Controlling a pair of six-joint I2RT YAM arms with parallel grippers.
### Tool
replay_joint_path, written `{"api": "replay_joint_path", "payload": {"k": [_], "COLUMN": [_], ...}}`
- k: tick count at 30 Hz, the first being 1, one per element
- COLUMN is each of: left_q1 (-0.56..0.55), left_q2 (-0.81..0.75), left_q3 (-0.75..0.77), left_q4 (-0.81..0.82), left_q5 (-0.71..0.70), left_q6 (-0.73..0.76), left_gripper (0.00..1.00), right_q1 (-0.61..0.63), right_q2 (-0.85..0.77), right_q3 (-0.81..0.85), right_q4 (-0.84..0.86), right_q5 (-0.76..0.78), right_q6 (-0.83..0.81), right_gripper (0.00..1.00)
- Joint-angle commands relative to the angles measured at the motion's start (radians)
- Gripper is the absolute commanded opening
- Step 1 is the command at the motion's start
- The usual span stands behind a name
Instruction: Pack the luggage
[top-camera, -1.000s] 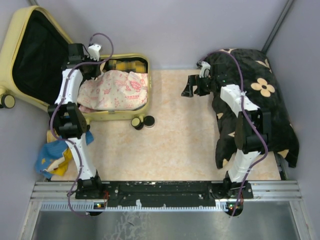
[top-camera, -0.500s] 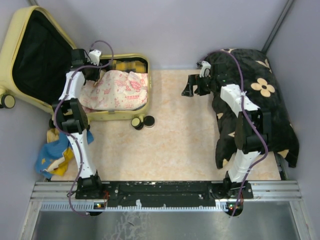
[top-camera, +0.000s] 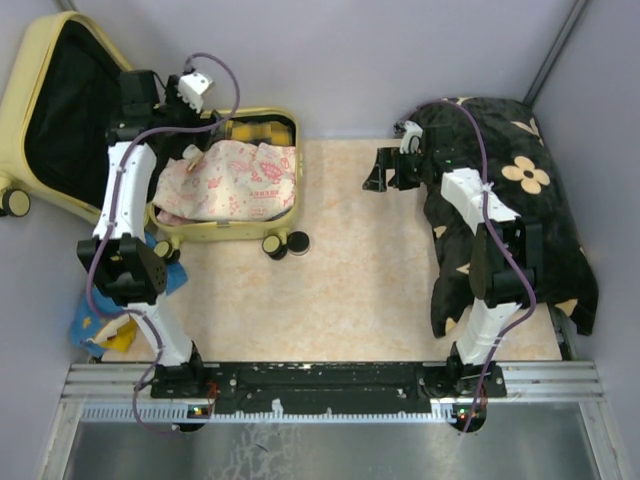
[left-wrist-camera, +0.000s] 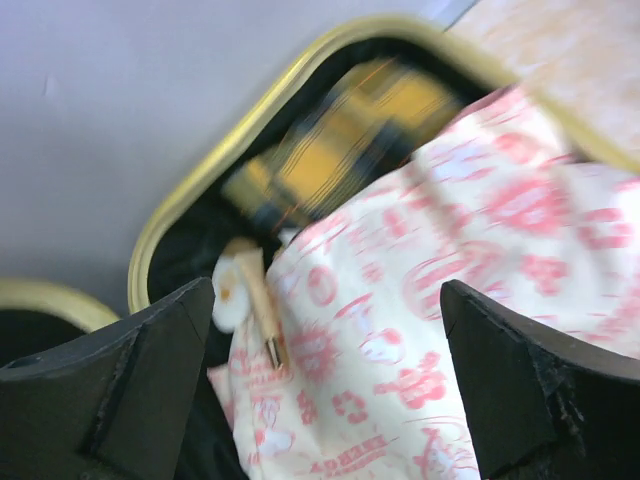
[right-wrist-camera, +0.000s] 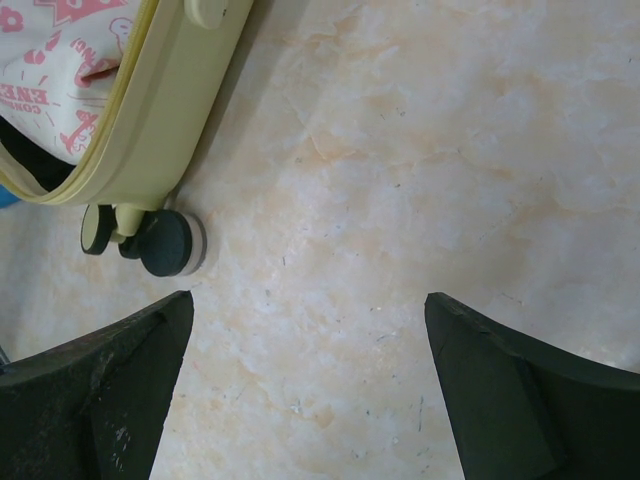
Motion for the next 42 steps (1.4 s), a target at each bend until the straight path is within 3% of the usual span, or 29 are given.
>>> {"api": "replay_joint_path", "payload": {"k": [1, 7, 19, 32, 42], "left_q1": [-0.117, -0.339, -0.609, -0.747, -0.763], "left_q2": [-0.066, -0.111, 0.003, 0.197, 0.317], "left_q3": [-0.001, -0.066, -0.134, -0.179, -0.157], "left_q4": [-0.169, -0.350, -0.484, -0.457, -0.495], "left_q5": [0.135, 0.051, -0.173, -0.442, -0.565], "left_q6": [0.177, 0.404, 0.520, 0.576, 0.606], "left_gripper": [1.00, 1.00, 0.97, 0.97, 0.91], "right_q1": [-0.011, -0.011, -0.019, -0.113, -0.134], "right_q2": [-0.025, -0.067, -0.166, -0.227, -0.259], "right_q3": [0.023, -0.022, -0.136, -0.186, -0.211], "right_q4": [0.056, 0.088, 0.118, 0.093, 0.087], "right_q5": [-0.015, 0.031, 0.111, 0.150, 0.145], "right_q6": [0.026, 0.047, 0.086, 0.051, 0.044], "right_gripper": [0.99, 0.99, 0.99, 0.99, 0.99]}}
